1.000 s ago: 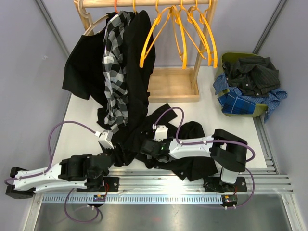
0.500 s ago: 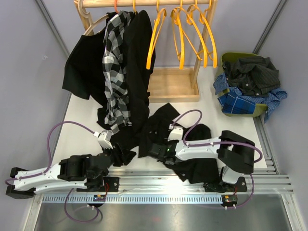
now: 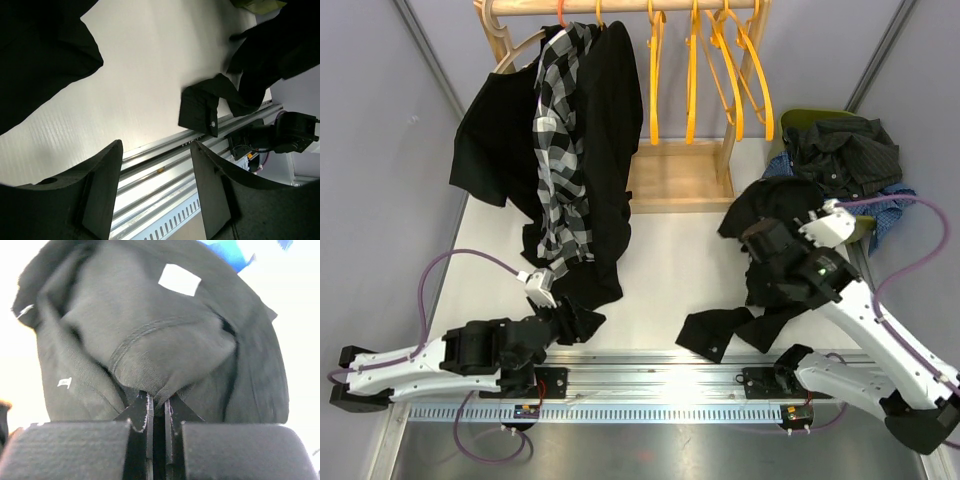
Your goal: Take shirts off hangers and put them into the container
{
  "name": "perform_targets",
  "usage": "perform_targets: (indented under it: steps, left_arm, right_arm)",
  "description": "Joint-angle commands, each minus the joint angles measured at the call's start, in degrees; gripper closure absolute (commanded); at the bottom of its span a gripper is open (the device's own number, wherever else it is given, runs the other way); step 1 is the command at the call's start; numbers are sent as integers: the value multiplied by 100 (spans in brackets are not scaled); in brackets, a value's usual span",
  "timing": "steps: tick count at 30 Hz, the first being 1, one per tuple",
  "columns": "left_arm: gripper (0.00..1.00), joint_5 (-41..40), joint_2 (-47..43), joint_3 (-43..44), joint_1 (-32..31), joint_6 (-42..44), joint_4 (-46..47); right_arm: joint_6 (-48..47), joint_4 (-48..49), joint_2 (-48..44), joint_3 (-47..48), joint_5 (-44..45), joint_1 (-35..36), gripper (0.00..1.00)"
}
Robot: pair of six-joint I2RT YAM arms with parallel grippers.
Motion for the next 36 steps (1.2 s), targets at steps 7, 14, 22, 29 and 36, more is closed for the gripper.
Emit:
perform_targets:
  steps: [7, 14, 22, 29, 36]
  left_arm:
    - [41, 157, 570, 686, -22, 252, 390]
    - [41, 219, 544, 809, -31, 226, 477]
    - [41, 149, 571, 1037, -31, 200, 267]
    - [41, 17, 483, 1152, -22, 217, 179]
    - [40, -53, 307, 994, -31, 7, -50]
  right_arm:
    - [-3392, 2778, 858, 1939, -1127, -3149, 100]
    - [-3526, 3009, 3065, 4821, -3310, -5067, 100]
    - [-2563, 5601, 4586, 7642, -5692, -5988, 100]
    - [-284, 9232, 5516, 8571, -6459, -6913, 100]
    - [-141, 10058, 5679, 8167, -6555, -7195, 100]
